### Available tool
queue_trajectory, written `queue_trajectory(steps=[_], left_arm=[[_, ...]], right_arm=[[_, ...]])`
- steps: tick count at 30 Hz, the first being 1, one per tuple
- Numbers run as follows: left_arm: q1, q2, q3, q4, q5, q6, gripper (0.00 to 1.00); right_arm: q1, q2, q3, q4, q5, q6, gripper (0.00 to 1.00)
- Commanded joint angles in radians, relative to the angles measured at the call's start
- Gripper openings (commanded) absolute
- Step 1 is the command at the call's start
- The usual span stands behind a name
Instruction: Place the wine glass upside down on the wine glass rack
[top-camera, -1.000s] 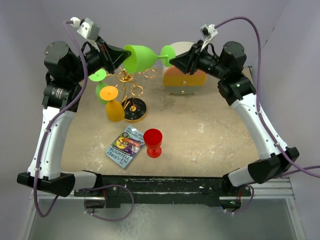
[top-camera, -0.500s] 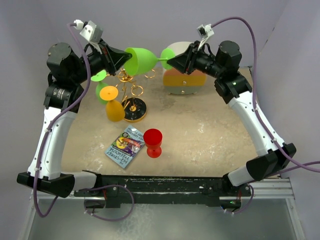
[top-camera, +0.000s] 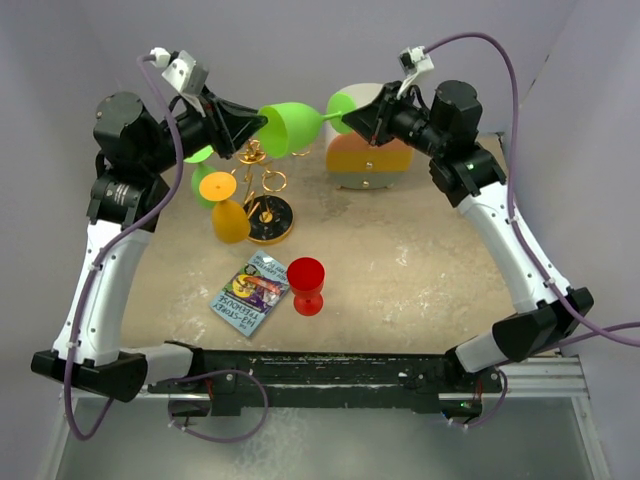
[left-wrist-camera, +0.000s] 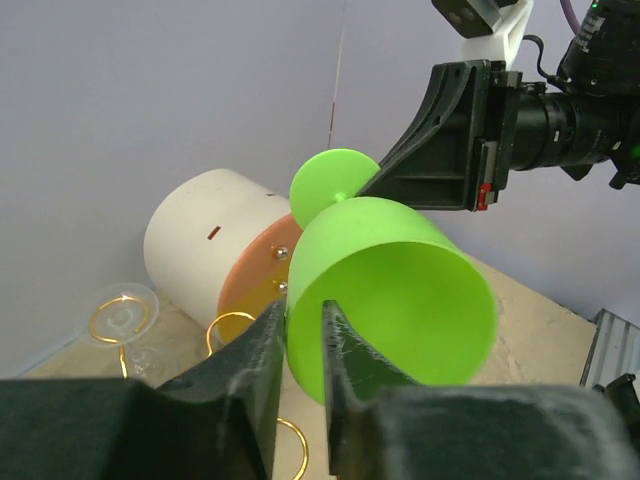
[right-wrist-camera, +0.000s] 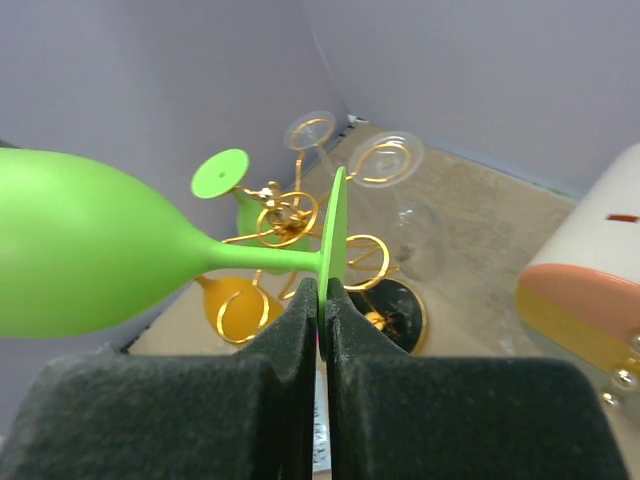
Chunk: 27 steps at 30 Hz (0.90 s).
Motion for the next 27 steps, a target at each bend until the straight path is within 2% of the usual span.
queue_trajectory(steps=[1,3,8,10,12,20,27], left_arm=[[0.005,-0.069,0.005,0.005,0.019,0.048,0.37],[0.006,-0.089,0.006,-0.036,-0.006,0.081,0.53],[0.016,-0.137,0.008,-0.159,-0.072,0.190,0.77],[0.024,-0.151,0.021,-0.208,-0.112,0.235,0.90],[0.033,-0.166,0.032,-0.248,-0.165,0.271,0.98],[0.058,-0.207,0.044,-0.337,-0.356,0.381,0.99],[0.093,-0.223,0.032,-0.381,-0.462,0.386,0.99]], right_arm=[[-0.020,-0.054,0.038,-0.034,0.145,-0.097,0.00],[-0.031,-0.082,0.027,-0.046,0.205,-0.128,0.00],[-0.076,-0.150,-0.031,-0.044,0.285,-0.211,0.00],[-0.081,-0.181,-0.056,-0.035,0.338,-0.285,0.00],[-0.081,-0.216,-0.101,0.002,0.424,-0.385,0.00],[-0.038,-0.225,-0.132,-0.109,0.470,-0.908,0.00],[0.069,-0.260,-0.274,-0.034,0.564,-1.261,0.00]])
